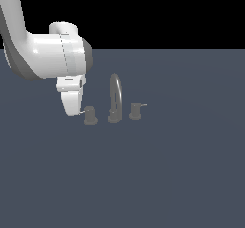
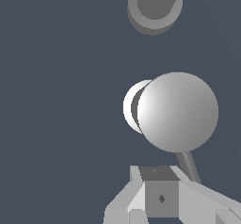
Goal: Turn on the faucet by rotating a designated handle.
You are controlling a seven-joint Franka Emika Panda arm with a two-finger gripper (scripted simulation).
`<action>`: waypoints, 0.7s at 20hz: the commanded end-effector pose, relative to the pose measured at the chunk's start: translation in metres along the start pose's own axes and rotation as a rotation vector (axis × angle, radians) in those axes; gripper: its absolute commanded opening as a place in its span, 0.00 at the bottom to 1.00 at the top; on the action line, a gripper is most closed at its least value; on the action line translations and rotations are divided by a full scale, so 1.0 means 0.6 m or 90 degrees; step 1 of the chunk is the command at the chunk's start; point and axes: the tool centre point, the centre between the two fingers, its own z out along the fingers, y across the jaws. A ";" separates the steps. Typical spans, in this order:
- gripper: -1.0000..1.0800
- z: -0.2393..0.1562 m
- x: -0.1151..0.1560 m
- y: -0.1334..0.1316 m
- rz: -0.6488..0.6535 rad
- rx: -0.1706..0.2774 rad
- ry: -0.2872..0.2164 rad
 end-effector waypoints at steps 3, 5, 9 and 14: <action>0.00 -0.001 0.006 0.036 0.000 -0.012 0.003; 0.00 -0.001 0.006 0.047 0.000 -0.013 0.003; 0.00 0.000 -0.013 0.048 -0.010 -0.008 -0.002; 0.00 -0.001 0.023 0.069 -0.006 -0.011 0.000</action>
